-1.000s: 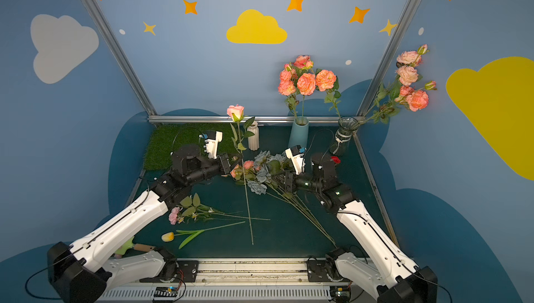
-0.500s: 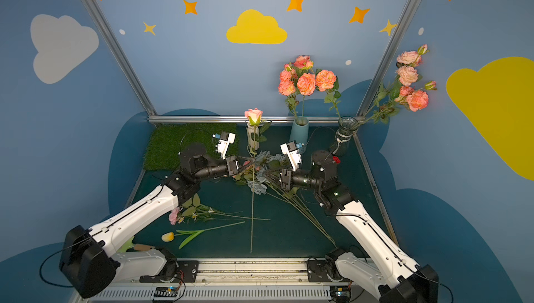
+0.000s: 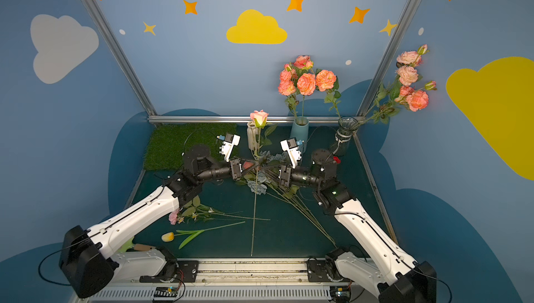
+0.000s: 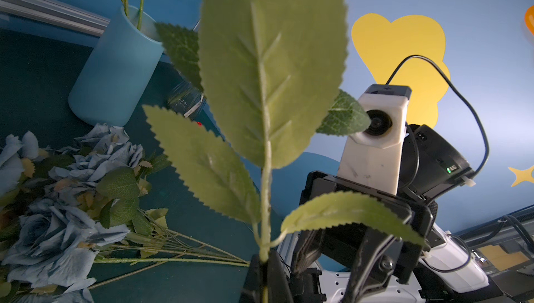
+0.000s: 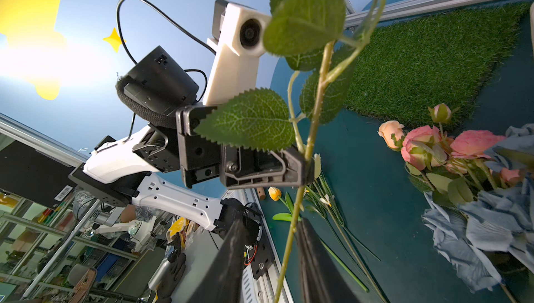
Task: Place the pink flowers into the vase
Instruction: Pick up the flower at the center of the board.
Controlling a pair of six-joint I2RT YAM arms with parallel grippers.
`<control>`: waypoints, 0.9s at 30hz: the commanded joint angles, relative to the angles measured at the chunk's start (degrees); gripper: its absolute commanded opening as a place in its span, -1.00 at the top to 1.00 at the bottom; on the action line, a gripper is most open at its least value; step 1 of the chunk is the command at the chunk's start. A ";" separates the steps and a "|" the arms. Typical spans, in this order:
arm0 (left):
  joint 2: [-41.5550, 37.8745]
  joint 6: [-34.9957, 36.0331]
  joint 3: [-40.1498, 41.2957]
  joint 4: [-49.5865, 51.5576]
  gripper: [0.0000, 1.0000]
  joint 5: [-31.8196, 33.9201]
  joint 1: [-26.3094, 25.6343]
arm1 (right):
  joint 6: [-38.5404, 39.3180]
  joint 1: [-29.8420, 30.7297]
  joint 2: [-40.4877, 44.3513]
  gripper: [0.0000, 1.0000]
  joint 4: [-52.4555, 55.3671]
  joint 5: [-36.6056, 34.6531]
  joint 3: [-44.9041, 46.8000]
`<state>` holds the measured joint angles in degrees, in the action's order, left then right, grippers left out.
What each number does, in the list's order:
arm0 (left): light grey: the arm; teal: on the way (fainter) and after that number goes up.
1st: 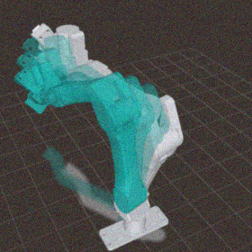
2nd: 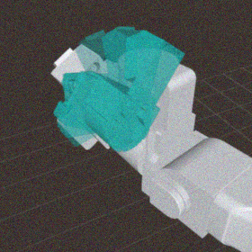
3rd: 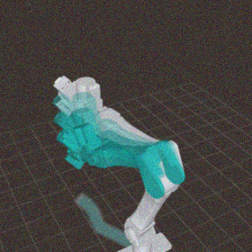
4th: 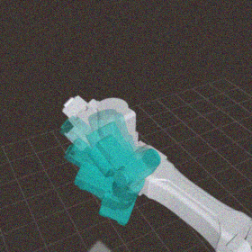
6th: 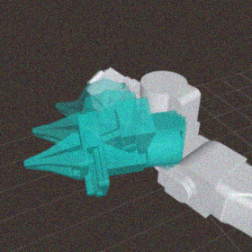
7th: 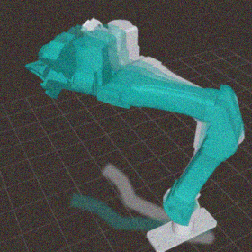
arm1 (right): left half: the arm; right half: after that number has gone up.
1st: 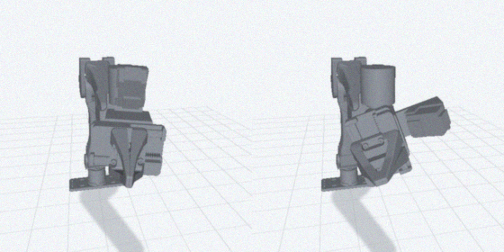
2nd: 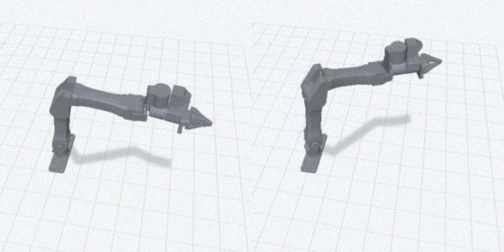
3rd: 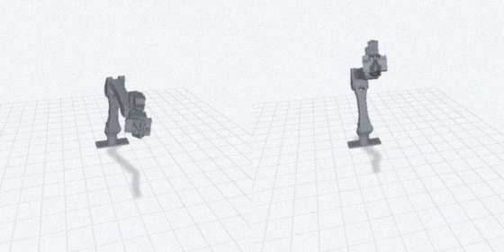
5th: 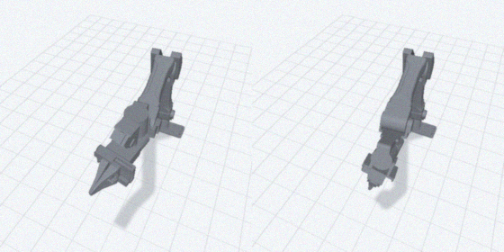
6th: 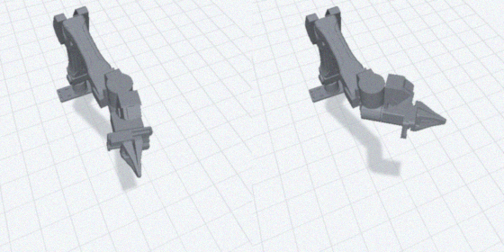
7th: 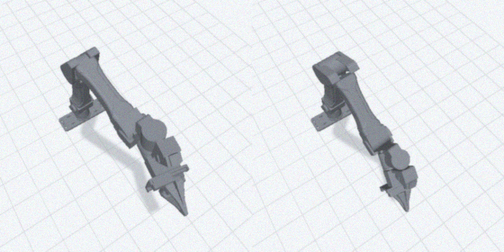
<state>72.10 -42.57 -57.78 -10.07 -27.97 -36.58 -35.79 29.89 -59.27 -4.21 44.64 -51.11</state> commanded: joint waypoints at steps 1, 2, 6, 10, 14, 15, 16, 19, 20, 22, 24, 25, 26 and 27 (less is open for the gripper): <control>-2.11 2.46 -1.89 1.92 0.96 2.33 -0.57 | -0.34 0.26 0.43 0.34 -1.96 0.28 0.22; -2.30 2.65 -1.95 2.41 0.95 2.84 -0.70 | -0.16 0.28 0.76 0.34 -1.81 0.05 0.26; -2.72 2.58 -1.90 2.64 0.95 3.38 -0.88 | -0.22 0.26 2.07 0.34 -1.26 -1.46 0.92; -2.89 2.16 -1.72 2.33 0.96 3.82 -1.13 | -0.95 0.26 3.41 0.34 -1.56 -1.64 1.64; -2.63 1.55 -1.28 1.51 0.96 3.80 -1.21 | -0.83 0.39 3.72 0.34 -1.73 -1.30 2.15; -2.70 1.27 -1.15 1.16 0.96 3.75 -1.21 | -0.95 0.37 3.72 0.34 -1.51 -1.23 2.09; -2.72 1.14 -0.97 0.94 0.95 3.71 -1.15 | -1.03 0.35 3.81 0.34 -1.44 -1.09 2.11; -3.31 0.86 -0.84 0.75 0.96 3.86 -1.28 | -0.17 0.46 4.05 0.34 -0.22 -1.56 2.23; -3.43 0.76 -0.82 0.75 0.96 3.89 -1.30 | 0.18 0.58 3.98 0.34 -0.05 -1.73 2.29; -3.45 0.63 -1.12 0.66 0.95 3.57 -1.34 | 0.28 0.61 3.77 0.35 -0.24 -1.74 2.50; -3.29 0.19 -1.22 0.28 0.96 3.12 -1.48 | -0.43 0.92 3.09 0.36 -0.99 -1.51 2.41; -3.21 -0.09 -1.28 -0.20 0.96 2.92 -1.54 | -0.95 1.09 2.62 0.36 -1.39 -1.19 2.31; -3.12 -0.38 -1.19 -0.63 0.96 2.76 -1.62 | -1.31 1.25 2.18 0.37 -1.67 -0.76 2.20; -3.02 -0.76 -1.20 -1.17 0.96 2.43 -1.73 | -1.59 1.39 1.61 0.37 -1.75 -0.46 1.92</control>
<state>69.84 -42.52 -58.37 -8.58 -24.51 -37.98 -36.47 30.70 -56.73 -4.80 43.38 -49.36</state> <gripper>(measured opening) 0.049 0.317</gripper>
